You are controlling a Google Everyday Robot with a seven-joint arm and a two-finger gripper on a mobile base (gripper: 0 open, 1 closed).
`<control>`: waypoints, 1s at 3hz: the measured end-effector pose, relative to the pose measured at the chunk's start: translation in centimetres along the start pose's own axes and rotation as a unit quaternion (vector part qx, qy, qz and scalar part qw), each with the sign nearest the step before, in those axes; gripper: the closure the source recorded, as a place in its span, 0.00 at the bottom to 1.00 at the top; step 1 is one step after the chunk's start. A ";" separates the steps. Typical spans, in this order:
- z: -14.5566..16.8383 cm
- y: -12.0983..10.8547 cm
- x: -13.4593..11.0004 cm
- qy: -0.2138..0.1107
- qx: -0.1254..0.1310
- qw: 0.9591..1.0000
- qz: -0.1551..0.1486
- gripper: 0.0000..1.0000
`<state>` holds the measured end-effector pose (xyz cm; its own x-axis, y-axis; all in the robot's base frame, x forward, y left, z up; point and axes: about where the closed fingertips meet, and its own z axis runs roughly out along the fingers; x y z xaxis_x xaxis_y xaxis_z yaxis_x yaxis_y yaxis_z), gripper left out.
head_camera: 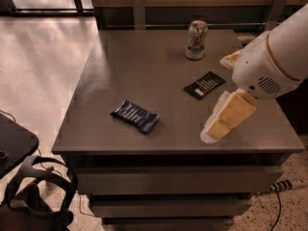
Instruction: Pick rxbar blueberry
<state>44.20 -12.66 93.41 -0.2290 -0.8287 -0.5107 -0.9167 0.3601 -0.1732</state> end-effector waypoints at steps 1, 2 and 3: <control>5.1 0.9 -1.3 -0.067 -0.013 0.997 0.039 0.00; 9.5 0.1 -3.7 -0.148 0.007 0.987 0.070 0.00; 11.0 -2.3 -6.7 -0.209 0.058 0.973 0.082 0.00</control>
Offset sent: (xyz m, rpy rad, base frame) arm 0.0961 0.0881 -0.0673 0.4833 -0.2303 -0.1936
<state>51.46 -3.22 87.98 -0.1935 -0.5178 -0.8333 -0.8308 0.5383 -0.1416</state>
